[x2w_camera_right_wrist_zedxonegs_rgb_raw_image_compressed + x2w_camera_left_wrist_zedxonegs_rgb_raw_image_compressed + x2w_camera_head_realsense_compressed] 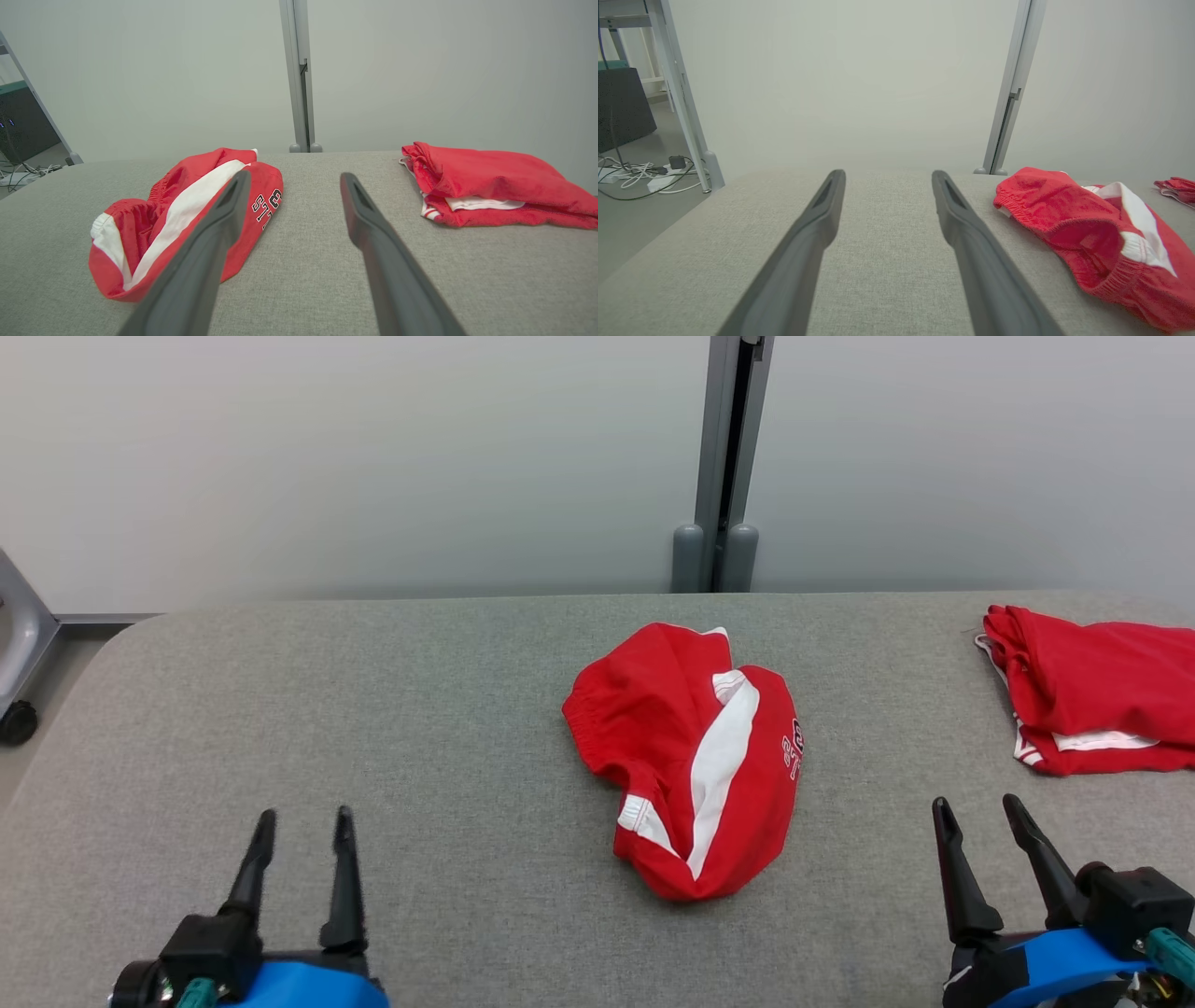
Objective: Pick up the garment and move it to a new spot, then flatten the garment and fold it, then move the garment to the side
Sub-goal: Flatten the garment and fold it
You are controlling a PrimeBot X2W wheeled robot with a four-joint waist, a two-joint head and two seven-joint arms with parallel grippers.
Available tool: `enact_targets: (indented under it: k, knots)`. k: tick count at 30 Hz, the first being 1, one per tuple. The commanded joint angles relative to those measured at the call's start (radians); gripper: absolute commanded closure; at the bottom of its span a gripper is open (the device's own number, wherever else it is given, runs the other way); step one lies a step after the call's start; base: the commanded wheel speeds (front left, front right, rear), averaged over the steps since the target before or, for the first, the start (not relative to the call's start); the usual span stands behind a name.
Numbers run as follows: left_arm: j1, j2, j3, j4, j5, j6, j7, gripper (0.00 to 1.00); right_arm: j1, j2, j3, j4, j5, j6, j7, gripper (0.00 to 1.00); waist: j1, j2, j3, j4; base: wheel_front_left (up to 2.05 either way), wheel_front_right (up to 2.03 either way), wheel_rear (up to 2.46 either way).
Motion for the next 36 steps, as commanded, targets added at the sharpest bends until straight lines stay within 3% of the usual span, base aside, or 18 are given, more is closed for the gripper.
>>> enact_targets:
  k: [1,9,15,31,32,33,36]
  knots:
    - [-0.030,-0.010,-0.013,0.000,0.007,-0.010,0.003,0.00,-0.003,-0.001,0.000,-0.001,-0.002,0.000,0.002,0.00,0.0000,-0.0001,0.002,-0.001,0.00,0.00,0.00]
    - [-0.182,-0.064,-0.142,0.047,0.023,-0.109,0.056,0.00,-0.035,-0.001,0.025,0.011,0.002,0.000,-0.003,0.00,0.0000,-0.0001,0.037,-0.042,0.00,0.00,0.00]
    - [-0.270,-0.088,-0.220,0.110,0.022,-0.158,0.103,0.00,-0.057,-0.001,0.034,0.019,0.006,0.000,-0.013,0.00,0.0000,-0.0001,0.079,-0.086,0.00,0.00,0.00]
    - [-0.336,-0.075,-0.350,0.335,-0.023,-0.192,0.123,0.03,-0.104,-0.001,0.037,0.056,0.012,0.000,-0.046,0.00,0.0000,-0.0001,0.147,-0.176,0.00,0.00,0.00]
    - [-0.337,-0.078,-0.352,0.344,-0.031,-0.193,0.113,0.63,-0.107,-0.001,0.036,0.058,0.011,0.000,-0.045,0.00,0.0000,-0.0001,0.146,-0.177,0.00,0.00,0.00]
    - [-0.339,-0.082,-0.354,0.353,-0.034,-0.193,0.107,1.00,-0.108,-0.001,0.033,0.059,0.010,0.000,-0.047,0.00,0.0000,-0.0001,0.145,-0.176,0.00,0.00,0.00]
    - [-0.342,-0.085,-0.341,0.374,-0.047,-0.190,0.079,1.00,-0.102,-0.001,0.024,0.061,0.005,0.000,-0.047,0.00,0.0000,-0.0001,0.137,-0.165,0.00,0.00,0.00]
